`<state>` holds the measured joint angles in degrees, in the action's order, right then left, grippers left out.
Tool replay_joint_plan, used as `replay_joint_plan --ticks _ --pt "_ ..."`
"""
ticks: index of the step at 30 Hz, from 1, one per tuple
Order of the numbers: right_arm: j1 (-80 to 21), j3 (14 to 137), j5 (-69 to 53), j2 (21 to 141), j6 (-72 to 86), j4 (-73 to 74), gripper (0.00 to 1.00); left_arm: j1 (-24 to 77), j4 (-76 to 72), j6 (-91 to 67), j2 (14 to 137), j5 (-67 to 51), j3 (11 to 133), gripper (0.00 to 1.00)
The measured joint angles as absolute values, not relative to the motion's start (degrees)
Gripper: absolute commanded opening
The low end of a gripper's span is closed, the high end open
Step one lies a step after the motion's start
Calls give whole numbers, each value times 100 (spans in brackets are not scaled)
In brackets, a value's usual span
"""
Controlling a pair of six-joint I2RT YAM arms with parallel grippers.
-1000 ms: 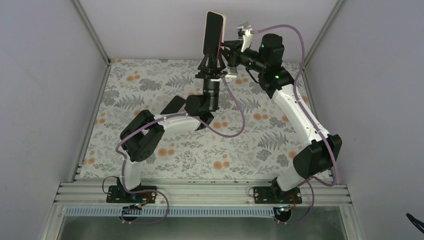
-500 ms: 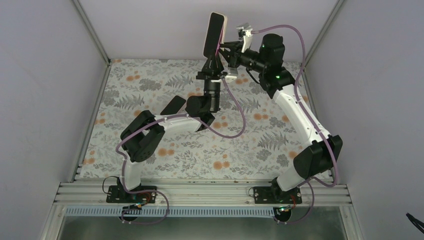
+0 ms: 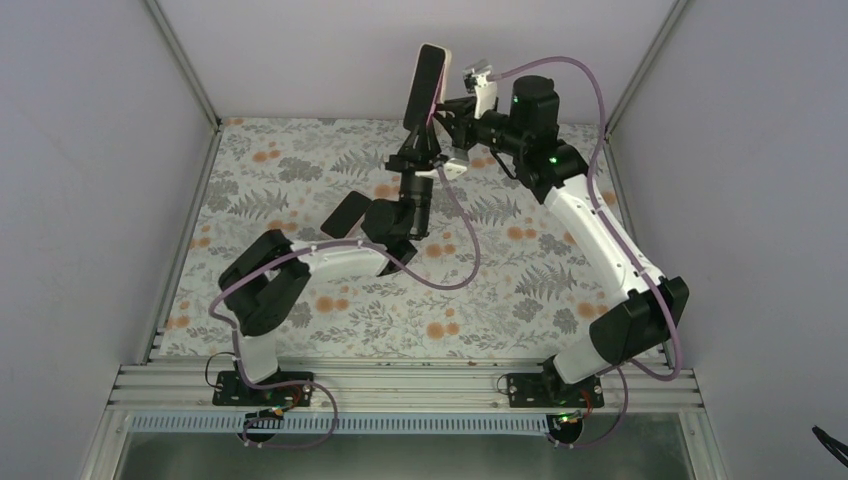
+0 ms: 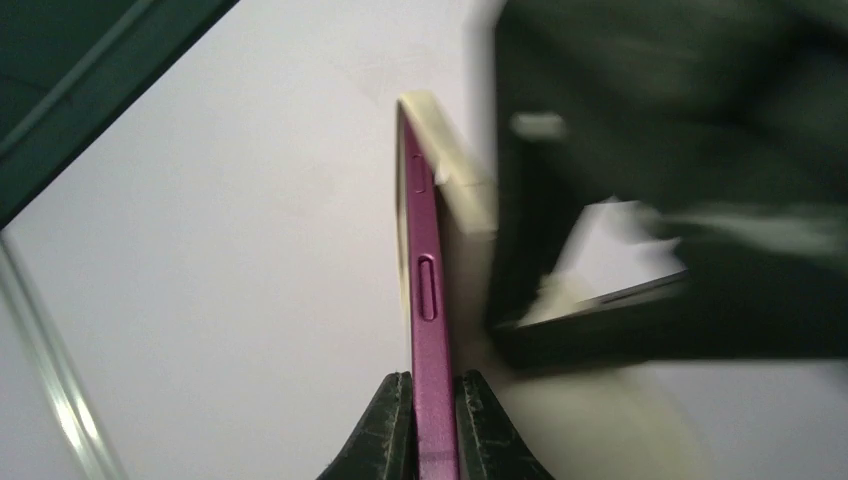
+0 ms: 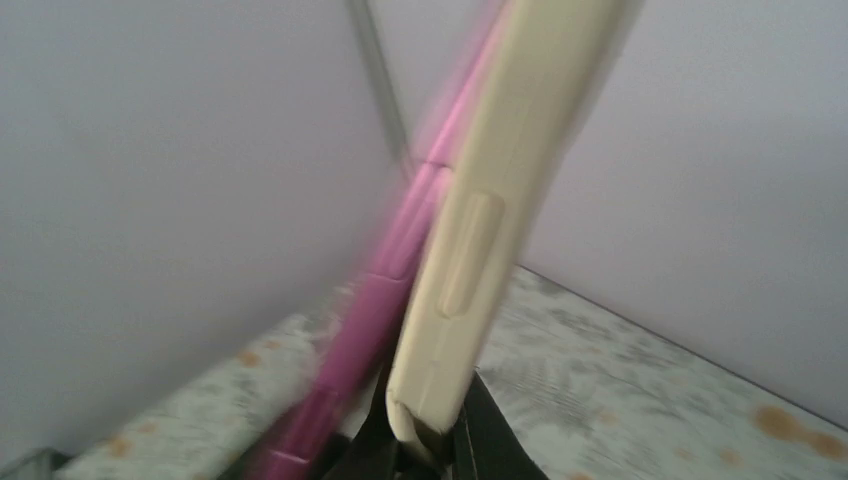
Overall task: Take the phone out of the phone case
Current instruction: Remove the phone case from the phone, then place the phone case at the center of the board.
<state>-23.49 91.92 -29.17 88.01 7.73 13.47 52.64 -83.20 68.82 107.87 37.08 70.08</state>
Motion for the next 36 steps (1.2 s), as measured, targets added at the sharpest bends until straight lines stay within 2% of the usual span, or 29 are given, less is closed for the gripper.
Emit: replay_joint_plan --ticks 8,15,21,27,31,36 --pt "-1990 8967 -1522 8715 -412 1900 3 5347 -7078 6689 9268 3736 5898 2" --pt "-1577 8287 -1396 8674 -1033 2569 3 5057 -7089 7461 8576 3730 4777 2" --pt "-1210 7787 -1776 8674 -1470 3127 3 3614 -6003 7749 7592 3457 3103 2" --pt "-928 7404 -1959 8943 -1741 3516 3 1831 -4755 7459 6670 2939 2418 2" --pt "-725 7426 -2298 9494 -1876 3728 3 1122 -4410 7413 6698 2545 2051 2" --pt "-639 7432 -2434 10307 -1944 3900 3 558 -4112 7424 7367 2176 1697 2"
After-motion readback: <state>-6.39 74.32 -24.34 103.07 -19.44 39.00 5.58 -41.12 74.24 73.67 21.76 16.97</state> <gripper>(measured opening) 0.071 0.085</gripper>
